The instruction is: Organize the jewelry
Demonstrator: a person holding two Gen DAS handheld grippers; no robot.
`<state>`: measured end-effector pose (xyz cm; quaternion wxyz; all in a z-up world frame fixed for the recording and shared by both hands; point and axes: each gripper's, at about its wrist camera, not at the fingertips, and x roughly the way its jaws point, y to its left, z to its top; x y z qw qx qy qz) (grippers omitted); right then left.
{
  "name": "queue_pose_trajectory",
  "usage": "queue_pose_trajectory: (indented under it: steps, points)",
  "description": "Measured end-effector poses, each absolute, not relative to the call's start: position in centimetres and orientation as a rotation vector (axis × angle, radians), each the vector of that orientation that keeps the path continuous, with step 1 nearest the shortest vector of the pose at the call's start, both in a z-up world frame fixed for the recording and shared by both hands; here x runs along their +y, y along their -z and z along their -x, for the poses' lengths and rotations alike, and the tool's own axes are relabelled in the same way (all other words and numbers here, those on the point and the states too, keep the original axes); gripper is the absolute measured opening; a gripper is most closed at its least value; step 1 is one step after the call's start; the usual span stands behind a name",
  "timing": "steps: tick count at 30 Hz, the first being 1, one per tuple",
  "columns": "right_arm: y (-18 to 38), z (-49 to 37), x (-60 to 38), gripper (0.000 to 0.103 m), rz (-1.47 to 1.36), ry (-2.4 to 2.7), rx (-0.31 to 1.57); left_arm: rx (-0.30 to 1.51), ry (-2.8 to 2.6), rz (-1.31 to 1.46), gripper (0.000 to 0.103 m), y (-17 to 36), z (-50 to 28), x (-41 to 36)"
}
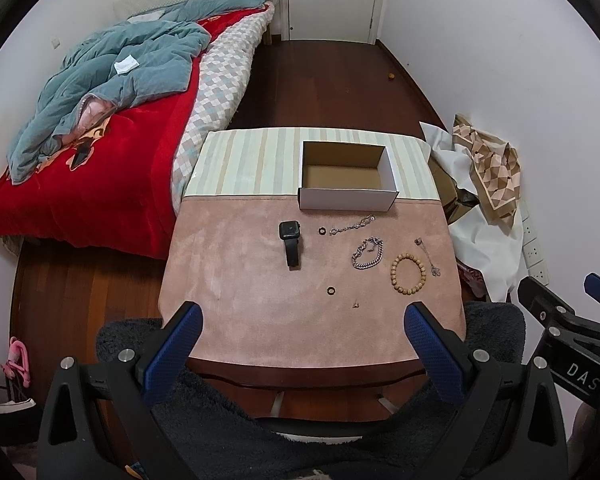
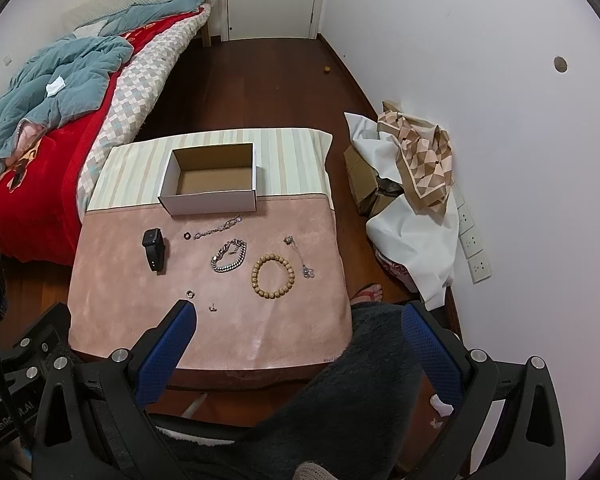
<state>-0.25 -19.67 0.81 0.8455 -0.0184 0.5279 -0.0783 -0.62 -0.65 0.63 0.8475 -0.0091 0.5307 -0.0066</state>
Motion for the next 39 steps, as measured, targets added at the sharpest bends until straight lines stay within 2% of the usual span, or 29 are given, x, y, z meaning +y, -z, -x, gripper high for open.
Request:
queue_pose_trajectory:
  steps: [39]
  points:
    - [-1.34, 0.43, -19.45, 0.103, 0.046, 0.165, 1.105, 1.114, 0.009, 0.024, 0.103, -0.6, 0.85, -0.31]
